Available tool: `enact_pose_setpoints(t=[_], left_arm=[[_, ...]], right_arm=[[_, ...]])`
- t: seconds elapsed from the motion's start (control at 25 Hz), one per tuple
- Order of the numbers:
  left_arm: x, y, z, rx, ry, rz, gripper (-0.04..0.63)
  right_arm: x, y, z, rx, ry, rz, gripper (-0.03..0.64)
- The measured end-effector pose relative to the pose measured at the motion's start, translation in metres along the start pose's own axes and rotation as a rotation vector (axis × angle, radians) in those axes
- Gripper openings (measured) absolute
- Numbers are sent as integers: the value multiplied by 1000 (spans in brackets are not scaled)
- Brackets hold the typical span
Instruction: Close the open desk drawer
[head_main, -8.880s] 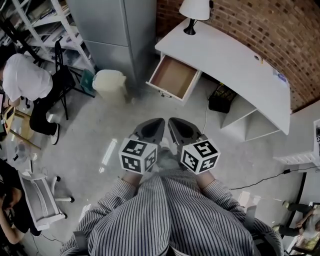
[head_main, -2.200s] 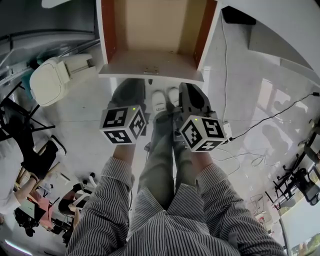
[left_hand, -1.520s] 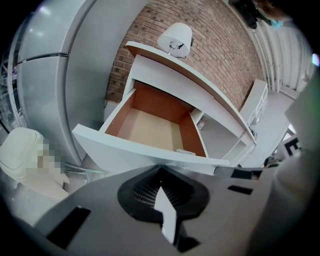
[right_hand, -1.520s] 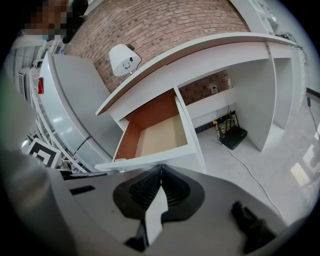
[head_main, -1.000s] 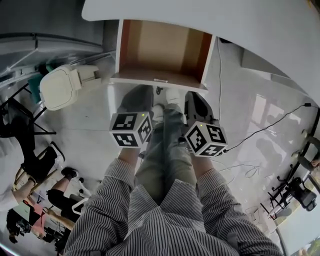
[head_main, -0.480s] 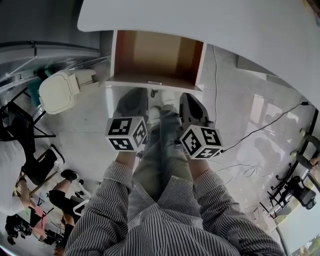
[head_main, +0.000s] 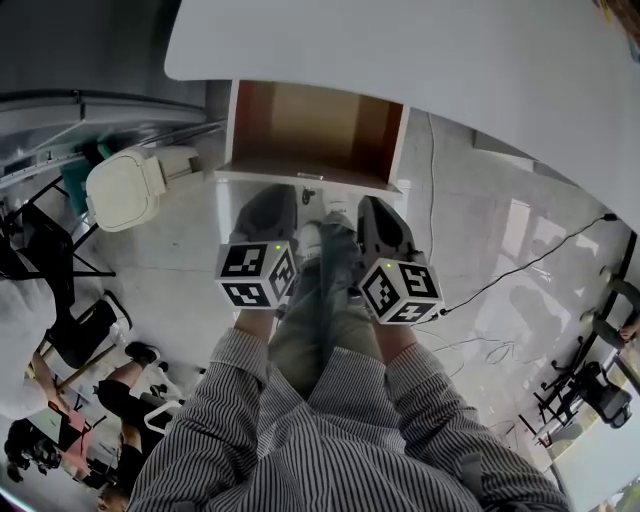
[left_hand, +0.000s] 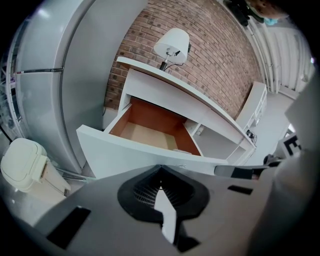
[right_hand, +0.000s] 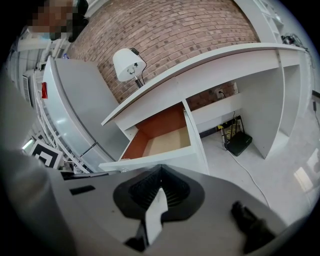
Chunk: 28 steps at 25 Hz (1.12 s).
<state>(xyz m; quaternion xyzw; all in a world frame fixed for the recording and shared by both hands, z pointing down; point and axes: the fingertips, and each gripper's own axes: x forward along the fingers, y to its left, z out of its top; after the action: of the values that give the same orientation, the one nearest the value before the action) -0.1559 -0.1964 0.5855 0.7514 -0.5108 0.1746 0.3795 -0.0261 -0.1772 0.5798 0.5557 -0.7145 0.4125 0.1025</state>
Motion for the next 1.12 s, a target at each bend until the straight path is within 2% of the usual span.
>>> enact_pose_setpoints(t=[0.32, 0.8, 1.12], left_arm=[[-1, -3, 11, 7, -4, -14, 12], [0, -5, 17, 16, 24, 11, 12], [8, -7, 29, 15, 12, 12, 12]], right_arm=[[0, 3, 11, -34, 1, 16, 17], [1, 4, 18, 10, 8, 18, 17], [9, 1, 33, 5, -4, 18, 17]])
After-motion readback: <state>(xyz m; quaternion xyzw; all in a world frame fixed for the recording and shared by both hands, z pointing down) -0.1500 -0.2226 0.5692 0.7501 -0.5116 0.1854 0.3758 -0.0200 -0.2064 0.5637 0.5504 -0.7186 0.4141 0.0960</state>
